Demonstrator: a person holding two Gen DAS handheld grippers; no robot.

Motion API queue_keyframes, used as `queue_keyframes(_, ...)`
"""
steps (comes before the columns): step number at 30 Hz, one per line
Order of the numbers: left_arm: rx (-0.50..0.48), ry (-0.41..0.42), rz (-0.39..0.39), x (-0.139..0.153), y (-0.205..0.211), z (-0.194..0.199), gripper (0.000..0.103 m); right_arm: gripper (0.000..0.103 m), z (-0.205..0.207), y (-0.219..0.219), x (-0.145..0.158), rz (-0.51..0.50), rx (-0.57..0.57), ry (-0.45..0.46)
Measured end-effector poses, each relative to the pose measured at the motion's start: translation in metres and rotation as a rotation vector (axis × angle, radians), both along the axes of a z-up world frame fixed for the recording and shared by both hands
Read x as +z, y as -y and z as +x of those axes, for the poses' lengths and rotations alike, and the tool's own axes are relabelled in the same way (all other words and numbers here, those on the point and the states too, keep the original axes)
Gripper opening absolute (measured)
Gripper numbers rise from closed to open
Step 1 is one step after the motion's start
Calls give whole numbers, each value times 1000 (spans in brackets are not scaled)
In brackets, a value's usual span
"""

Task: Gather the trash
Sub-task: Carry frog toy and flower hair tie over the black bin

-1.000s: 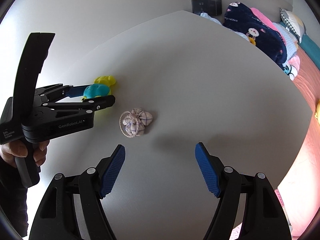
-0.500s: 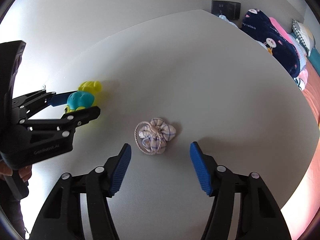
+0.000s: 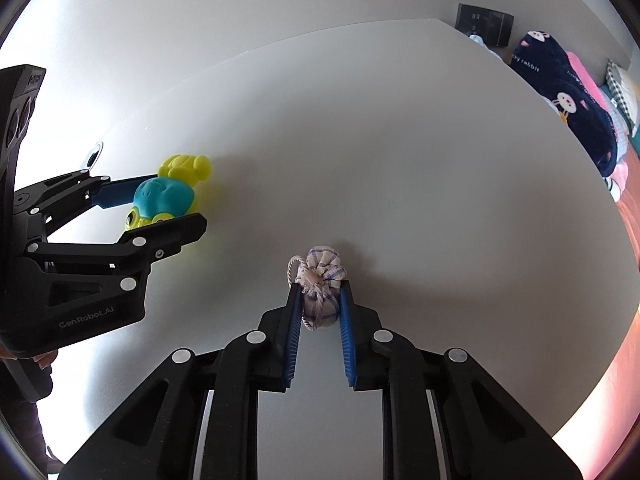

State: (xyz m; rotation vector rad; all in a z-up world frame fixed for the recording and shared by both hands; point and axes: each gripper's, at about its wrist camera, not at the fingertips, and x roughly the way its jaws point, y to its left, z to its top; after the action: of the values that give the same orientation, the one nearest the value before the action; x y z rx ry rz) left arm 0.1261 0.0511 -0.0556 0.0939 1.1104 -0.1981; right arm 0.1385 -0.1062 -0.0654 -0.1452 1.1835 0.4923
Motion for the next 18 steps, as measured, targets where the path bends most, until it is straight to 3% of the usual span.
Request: queue_keyframes(18,-37,50,20,26,45,-35,58,19,-55,41,28,46,5,36)
